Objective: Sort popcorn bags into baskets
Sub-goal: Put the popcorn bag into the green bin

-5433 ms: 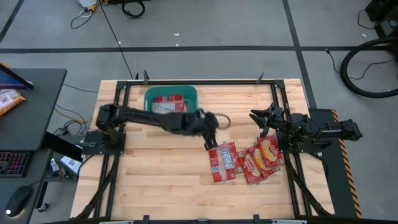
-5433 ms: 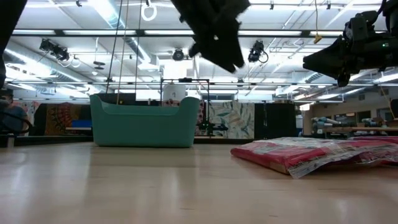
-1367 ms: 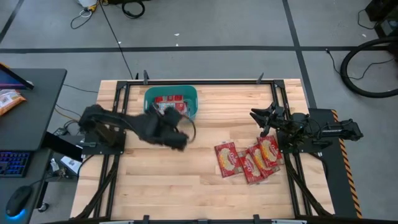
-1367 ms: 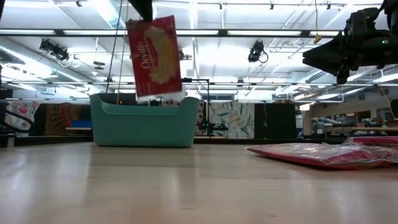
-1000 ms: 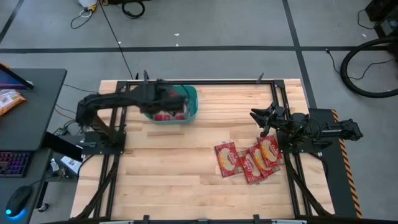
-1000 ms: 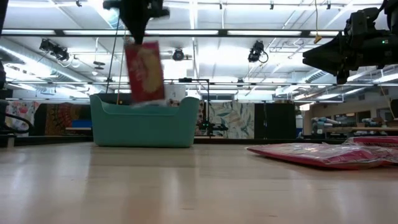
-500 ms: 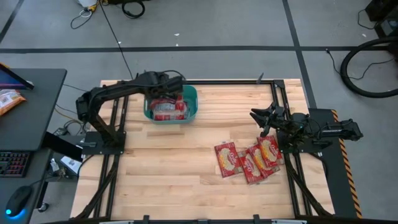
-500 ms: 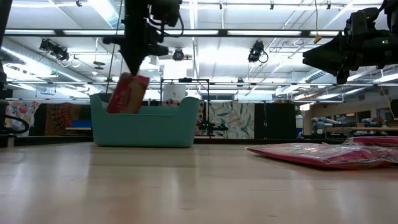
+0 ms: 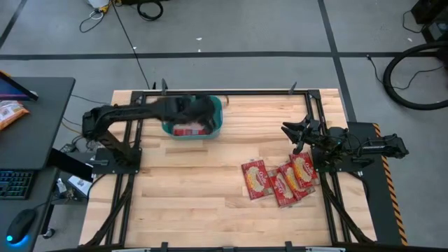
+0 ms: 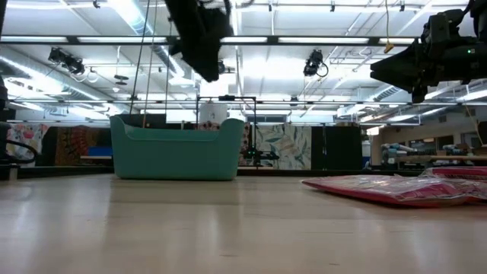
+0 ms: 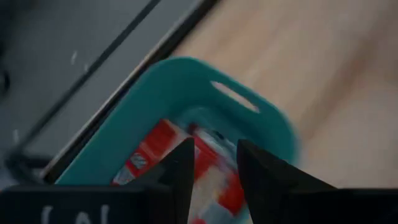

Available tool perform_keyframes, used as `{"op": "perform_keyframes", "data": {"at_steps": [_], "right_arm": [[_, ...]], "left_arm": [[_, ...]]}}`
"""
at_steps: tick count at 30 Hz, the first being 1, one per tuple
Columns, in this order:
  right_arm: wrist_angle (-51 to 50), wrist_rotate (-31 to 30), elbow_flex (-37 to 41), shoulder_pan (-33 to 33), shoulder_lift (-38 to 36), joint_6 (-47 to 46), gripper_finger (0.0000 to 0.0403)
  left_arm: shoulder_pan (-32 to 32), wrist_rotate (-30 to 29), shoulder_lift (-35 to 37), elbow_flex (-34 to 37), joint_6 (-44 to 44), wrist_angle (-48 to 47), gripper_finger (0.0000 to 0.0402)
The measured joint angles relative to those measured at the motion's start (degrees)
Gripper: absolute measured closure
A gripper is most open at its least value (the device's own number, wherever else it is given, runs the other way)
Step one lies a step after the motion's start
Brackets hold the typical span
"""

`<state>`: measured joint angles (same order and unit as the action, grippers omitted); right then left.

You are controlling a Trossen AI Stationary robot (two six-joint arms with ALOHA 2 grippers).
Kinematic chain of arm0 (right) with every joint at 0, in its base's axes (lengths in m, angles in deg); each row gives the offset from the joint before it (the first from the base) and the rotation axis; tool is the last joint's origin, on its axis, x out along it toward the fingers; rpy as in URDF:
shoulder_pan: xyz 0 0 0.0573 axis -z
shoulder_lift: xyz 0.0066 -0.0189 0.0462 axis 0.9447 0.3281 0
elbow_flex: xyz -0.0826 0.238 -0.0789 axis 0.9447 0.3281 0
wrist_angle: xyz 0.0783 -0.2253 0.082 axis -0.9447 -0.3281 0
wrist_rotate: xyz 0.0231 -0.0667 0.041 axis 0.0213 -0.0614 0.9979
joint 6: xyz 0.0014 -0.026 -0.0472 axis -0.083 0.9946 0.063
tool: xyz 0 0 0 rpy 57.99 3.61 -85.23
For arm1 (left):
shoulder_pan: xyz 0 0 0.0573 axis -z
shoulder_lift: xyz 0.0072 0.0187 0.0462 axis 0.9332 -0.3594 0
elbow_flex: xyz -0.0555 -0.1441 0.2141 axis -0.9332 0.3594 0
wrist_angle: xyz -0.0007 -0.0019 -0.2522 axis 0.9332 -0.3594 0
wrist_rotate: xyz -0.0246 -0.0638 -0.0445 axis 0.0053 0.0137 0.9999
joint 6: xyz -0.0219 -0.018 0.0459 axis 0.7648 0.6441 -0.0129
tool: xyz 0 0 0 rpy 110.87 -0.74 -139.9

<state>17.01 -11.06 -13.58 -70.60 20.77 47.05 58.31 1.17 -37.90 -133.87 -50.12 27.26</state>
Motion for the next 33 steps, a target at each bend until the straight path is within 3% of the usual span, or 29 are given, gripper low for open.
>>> {"op": "perform_keyframes", "data": {"at_steps": [4,7,16,25,33], "right_arm": [[0.1,0.0,0.0,0.0,0.0,0.0,0.0284],[0.0,0.0,0.0,0.0,0.0,0.0,0.0284],[0.2,-0.2,0.0,0.0,0.4,0.0,0.0284],[0.2,-0.1,0.0,0.0,0.8,-0.1,0.0284],[5.7,-0.4,0.0,0.0,0.7,-1.7,0.0284]], "left_arm": [[5.7,-2.2,3.2,4.8,-2.9,2.7,0.0274],[9.0,-3.0,7.7,12.9,-5.0,8.8,0.0274],[17.1,-2.7,24.8,37.4,-12.9,39.2,0.0274],[20.2,-1.4,35.8,50.6,-24.3,57.8,0.0274],[22.9,-1.0,42.8,62.6,-23.3,67.4,0.0274]]}}
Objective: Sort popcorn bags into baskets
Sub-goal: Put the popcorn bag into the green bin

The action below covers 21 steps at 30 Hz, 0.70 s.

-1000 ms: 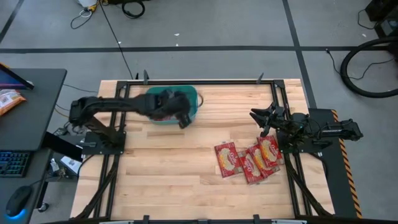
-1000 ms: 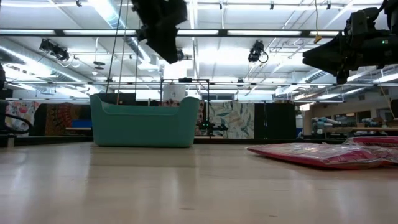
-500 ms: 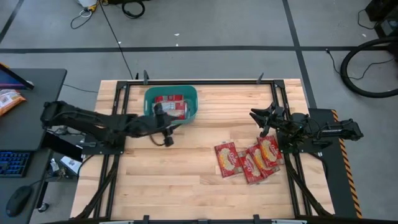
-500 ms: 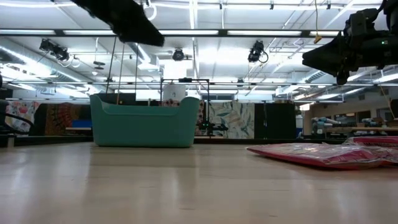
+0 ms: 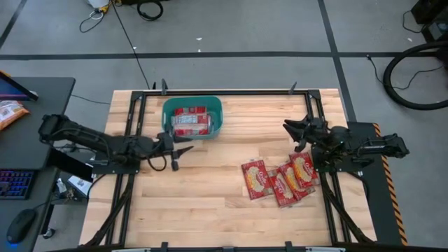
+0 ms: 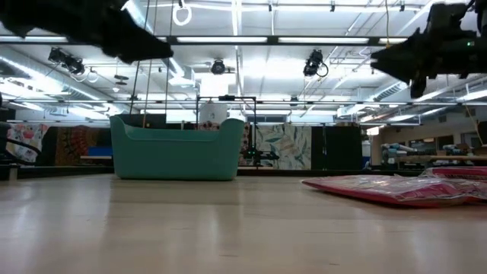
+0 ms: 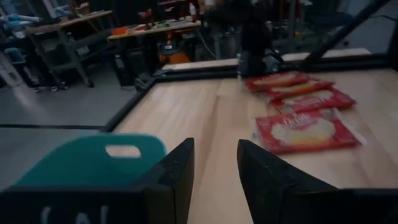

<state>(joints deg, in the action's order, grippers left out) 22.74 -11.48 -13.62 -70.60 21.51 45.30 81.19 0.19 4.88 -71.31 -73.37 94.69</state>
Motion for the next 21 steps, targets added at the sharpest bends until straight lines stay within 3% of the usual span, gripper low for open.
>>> {"op": "perform_keyframes", "data": {"at_steps": [5,7,11,21], "right_arm": [[8.8,2.4,0.0,0.0,0.7,-2.5,0.0284],[10.7,6.6,0.0,0.0,2.5,-3.3,0.0284],[9.7,10.6,-1.4,-0.3,8.0,-4.8,0.0285],[2.7,9.7,-11.1,-2.6,33.5,-7.8,0.0285]], "left_arm": [[2.4,0.0,2.9,5.0,-1.3,4.2,0.0274],[3.4,0.0,3.8,6.4,-2.9,5.6,0.0274],[4.4,0.0,5.6,8.8,-7.3,10.4,0.0274],[1.9,0.0,7.0,10.1,-12.3,11.4,0.0274]]}}
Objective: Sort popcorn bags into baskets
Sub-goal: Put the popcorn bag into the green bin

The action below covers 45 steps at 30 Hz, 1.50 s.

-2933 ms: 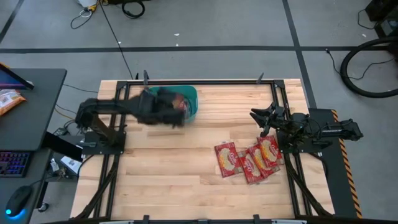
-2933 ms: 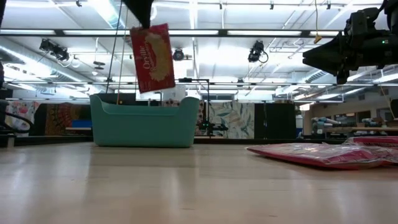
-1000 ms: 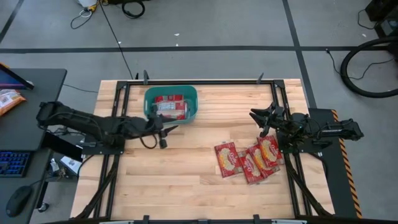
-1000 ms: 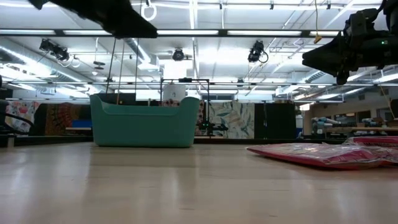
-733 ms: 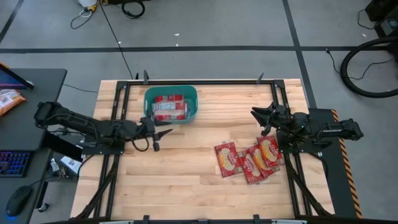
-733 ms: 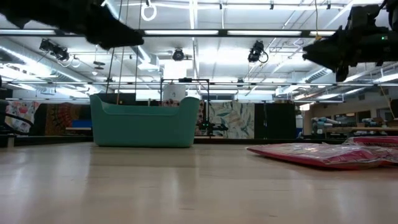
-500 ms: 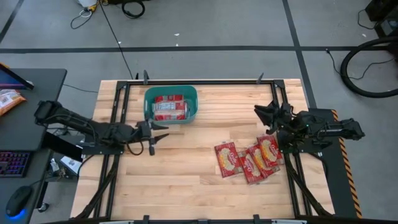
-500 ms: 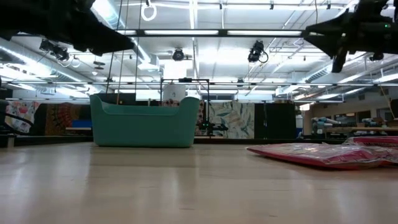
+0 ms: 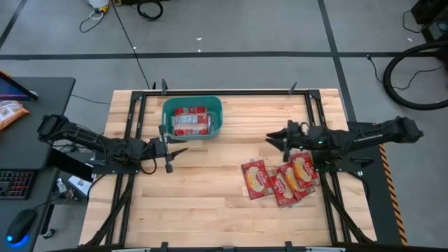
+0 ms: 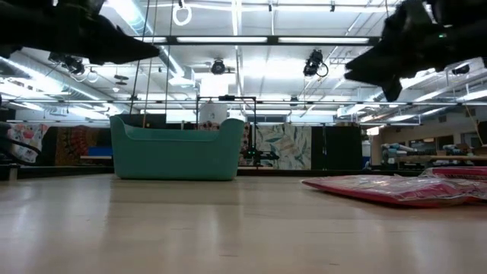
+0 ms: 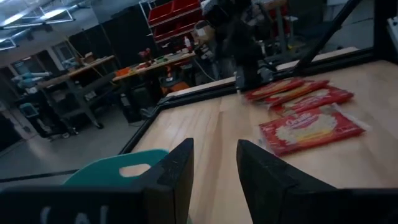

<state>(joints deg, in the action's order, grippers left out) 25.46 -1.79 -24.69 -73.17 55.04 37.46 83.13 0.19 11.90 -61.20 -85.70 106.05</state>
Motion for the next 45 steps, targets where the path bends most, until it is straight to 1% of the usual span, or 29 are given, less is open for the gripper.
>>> {"op": "perform_keyframes", "data": {"at_steps": [5,8,11,14,18,22,25,26,28,34,38,43,45], "right_arm": [[-9.4,-0.6,-9.2,-2.0,14.8,-1.4,0.0285],[-17.9,-0.6,-16.2,-3.3,23.1,-3.7,0.0285],[-29.8,0.8,-23.1,-3.8,30.5,-10.0,0.0285],[-39.1,4.1,-29.0,-3.7,37.0,-16.4,0.0285],[-47.7,8.2,-35.4,-3.5,44.0,-22.2,0.0284],[-55.9,8.8,-39.8,-3.5,48.9,-26.9,0.0274],[-60.5,8.3,-41.0,-2.9,50.9,-28.2,0.0257],[-61.3,9.5,-41.0,-2.5,51.3,-28.1,0.0251],[-59.7,13.8,-39.9,-1.4,51.4,-27.1,0.0241],[-49.0,21.2,-32.8,3.4,50.1,-27.0,0.0236],[-41.2,26.1,-30.1,5.4,50.9,-26.9,0.0236],[-40.9,26.4,-29.8,5.9,52.2,-26.7,0.0236],[-40.5,25.2,-29.8,5.8,52.5,-26.6,0.0237]], "left_arm": [[-0.5,0.0,0.0,0.0,0.1,0.0,0.0274],[-0.5,0.0,0.0,0.0,0.5,0.0,0.0274],[-0.5,0.0,0.0,0.0,0.6,0.0,0.0274],[-0.5,0.1,0.0,0.0,5.0,-1.5,0.0274],[-0.5,0.1,0.0,0.0,9.3,-2.8,0.0274],[-0.5,0.1,0.0,0.0,11.6,-3.3,0.0274],[-0.5,0.1,0.0,0.0,12.6,-3.2,0.0274],[-0.5,0.1,0.0,0.0,12.6,-3.2,0.0274],[-0.5,0.1,0.0,0.0,12.6,-3.2,0.0274],[-0.5,0.1,0.0,0.0,12.5,-3.7,0.0274],[-0.5,0.1,-0.1,0.0,12.5,-3.8,0.0274],[-0.5,0.0,0.0,0.0,12.5,-4.4,0.0274],[-0.5,0.0,0.0,0.0,12.5,-4.9,0.0274]]}}
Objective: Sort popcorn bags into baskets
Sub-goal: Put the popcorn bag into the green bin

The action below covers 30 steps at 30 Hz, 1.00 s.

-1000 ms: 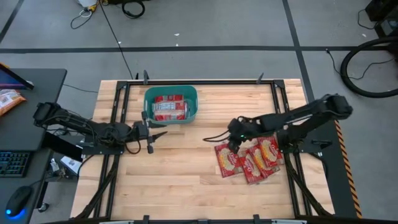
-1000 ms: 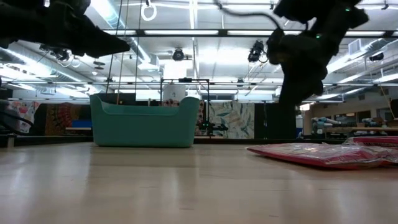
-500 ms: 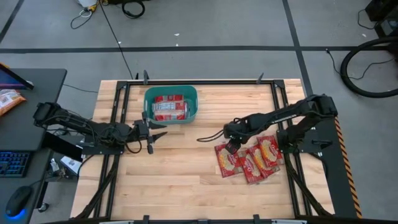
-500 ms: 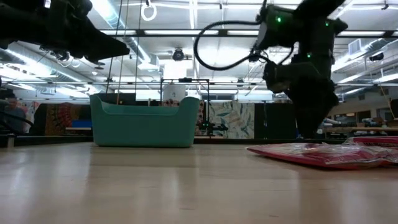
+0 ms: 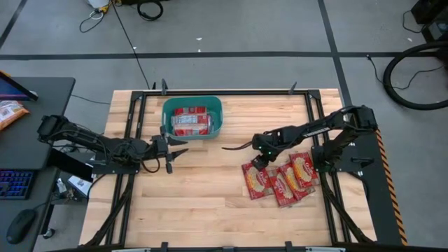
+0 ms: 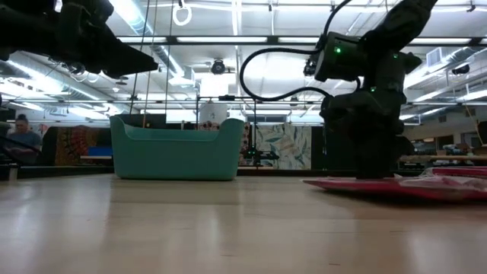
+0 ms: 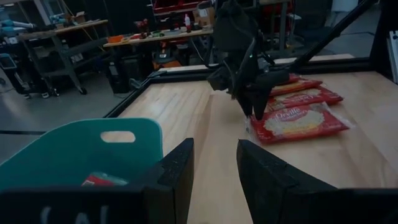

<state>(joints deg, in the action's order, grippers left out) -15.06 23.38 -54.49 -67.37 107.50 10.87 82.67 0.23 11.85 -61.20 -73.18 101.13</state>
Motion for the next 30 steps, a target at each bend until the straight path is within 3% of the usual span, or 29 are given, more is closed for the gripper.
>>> {"op": "perform_keyframes", "data": {"at_steps": [5,14,21,26,30], "right_arm": [[-0.3,-2.6,0.0,-1.1,0.5,0.0,0.0262],[-0.5,-4.7,0.1,-1.6,0.5,2.3,0.039],[4.1,-5.7,-0.7,-2.4,0.9,3.5,0.0397],[9.6,-10.2,-4.7,-4.0,0.9,7.8,0.0399],[19.1,-14.4,-7.5,-5.2,0.8,13.7,0.04]], "left_arm": [[0.0,0.0,0.0,0.0,0.0,-0.5,0.0274],[0.0,0.0,0.0,0.0,0.0,-0.9,0.0274],[0.0,0.0,0.0,0.0,0.2,-0.9,0.0274],[0.0,6.0,0.0,0.0,1.5,-2.3,0.0274],[0.0,6.6,0.0,0.0,1.5,-2.1,0.0274]]}}
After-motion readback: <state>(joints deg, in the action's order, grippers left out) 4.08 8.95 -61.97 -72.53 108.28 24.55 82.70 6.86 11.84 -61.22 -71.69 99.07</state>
